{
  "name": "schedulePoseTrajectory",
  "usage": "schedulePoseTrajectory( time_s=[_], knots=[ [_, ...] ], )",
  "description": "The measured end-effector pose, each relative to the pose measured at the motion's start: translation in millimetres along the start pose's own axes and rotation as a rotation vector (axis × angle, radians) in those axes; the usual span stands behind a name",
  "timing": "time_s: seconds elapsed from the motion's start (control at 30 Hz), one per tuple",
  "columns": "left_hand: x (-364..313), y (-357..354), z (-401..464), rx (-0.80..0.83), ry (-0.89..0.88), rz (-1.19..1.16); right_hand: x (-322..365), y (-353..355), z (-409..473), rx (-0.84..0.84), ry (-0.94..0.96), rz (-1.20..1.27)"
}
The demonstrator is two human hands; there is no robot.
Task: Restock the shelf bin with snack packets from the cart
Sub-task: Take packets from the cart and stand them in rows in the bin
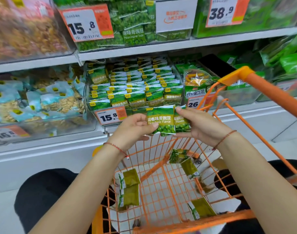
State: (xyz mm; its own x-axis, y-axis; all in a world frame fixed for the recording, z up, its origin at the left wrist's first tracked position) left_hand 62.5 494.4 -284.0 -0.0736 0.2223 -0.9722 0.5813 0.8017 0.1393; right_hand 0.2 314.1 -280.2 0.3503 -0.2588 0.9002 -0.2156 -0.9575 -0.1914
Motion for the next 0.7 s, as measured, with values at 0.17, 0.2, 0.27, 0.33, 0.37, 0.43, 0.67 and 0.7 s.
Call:
schedulePoseTrajectory(
  time_s=[0.17, 0.2, 0.27, 0.33, 0.37, 0.43, 0.67, 0.7],
  knots=[
    [1.0, 9.3, -0.7, -0.189, -0.068, 0.024, 5.5, -16.9, 5.2, 0.099, 0.000, 0.031],
    [0.9, 11.8, -1.0, -0.218, -0.081, 0.030, 6.6, -22.0, 6.5, 0.116, 0.018, 0.021],
    [1.0, 17.6, -1.1, -0.249, -0.091, 0.041, 10.2, -34.4, 8.9, 0.107, 0.044, -0.001],
    [0.9, 25.6, -0.5, -0.257, -0.127, 0.042, 13.9, -47.8, 15.3, 0.072, 0.073, -0.054],
    [-1.7, 29.0, -1.9, -0.247, -0.142, 0.039, 16.6, -55.7, 18.9, 0.061, 0.094, -0.085],
    [-5.2, 36.6, -3.1, -0.267, -0.165, 0.028, 23.3, -72.8, 26.6, 0.068, 0.131, -0.109],
    [-8.5, 81.8, 10.9, -0.409, -0.258, -0.056, 42.8, -122.0, 69.0, 0.156, 0.285, -0.392],
    [-8.4, 90.1, 14.7, -0.420, -0.265, -0.093, 45.8, -127.3, 77.2, 0.180, 0.311, -0.408]
  ],
)
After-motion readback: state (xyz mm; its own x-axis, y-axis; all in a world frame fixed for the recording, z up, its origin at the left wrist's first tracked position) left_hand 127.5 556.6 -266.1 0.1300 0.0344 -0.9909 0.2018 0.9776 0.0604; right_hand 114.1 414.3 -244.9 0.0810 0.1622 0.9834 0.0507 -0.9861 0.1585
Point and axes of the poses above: each hand's wrist, its own z-axis towards the middle knuckle, its own y-axis out of the back of the hand, x = y × z, the point moved 1 cm from there along z, towards the middle knuckle
